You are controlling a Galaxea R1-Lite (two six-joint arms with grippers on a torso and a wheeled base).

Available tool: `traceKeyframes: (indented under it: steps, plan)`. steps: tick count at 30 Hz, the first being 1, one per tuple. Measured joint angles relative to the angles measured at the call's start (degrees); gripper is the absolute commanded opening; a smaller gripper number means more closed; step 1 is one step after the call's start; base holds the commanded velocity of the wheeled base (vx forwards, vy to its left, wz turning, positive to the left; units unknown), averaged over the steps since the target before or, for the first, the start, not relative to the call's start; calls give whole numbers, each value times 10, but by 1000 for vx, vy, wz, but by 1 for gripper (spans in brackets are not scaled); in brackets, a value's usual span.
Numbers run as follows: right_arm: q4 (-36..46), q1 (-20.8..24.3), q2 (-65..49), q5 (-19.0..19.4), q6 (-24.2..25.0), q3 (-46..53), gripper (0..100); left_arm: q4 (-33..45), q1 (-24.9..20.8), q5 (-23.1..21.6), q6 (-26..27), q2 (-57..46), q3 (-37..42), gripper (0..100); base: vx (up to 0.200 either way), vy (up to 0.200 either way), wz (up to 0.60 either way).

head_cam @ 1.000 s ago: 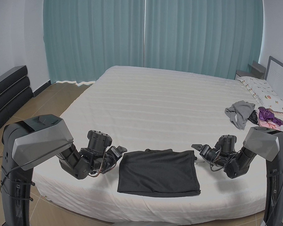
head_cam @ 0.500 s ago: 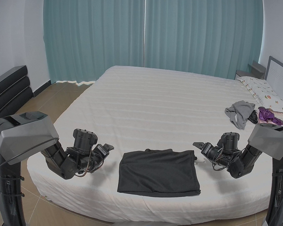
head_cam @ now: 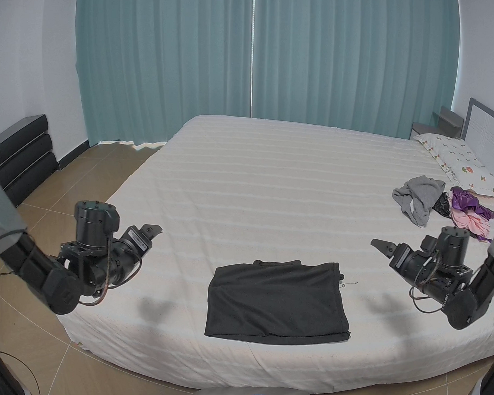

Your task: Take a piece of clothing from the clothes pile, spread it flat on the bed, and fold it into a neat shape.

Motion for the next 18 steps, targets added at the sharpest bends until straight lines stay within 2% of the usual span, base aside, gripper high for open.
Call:
traceKeyframes:
  steps: [7, 11, 18]
  plan:
    - [-85, -6, -113, 0, -50, 125, 100, 0, 0, 33, 44, -153, 81, 100, 0, 0, 0]
    - [-114, -13, -170, 0, -79, 185, 100, 2, 0, 58, 87, -256, 138, 100, 0, 0, 0]
    - [-128, -36, -266, 1, -97, 232, 100, 31, 0, 96, 178, -430, 222, 100, 0, 0, 0]
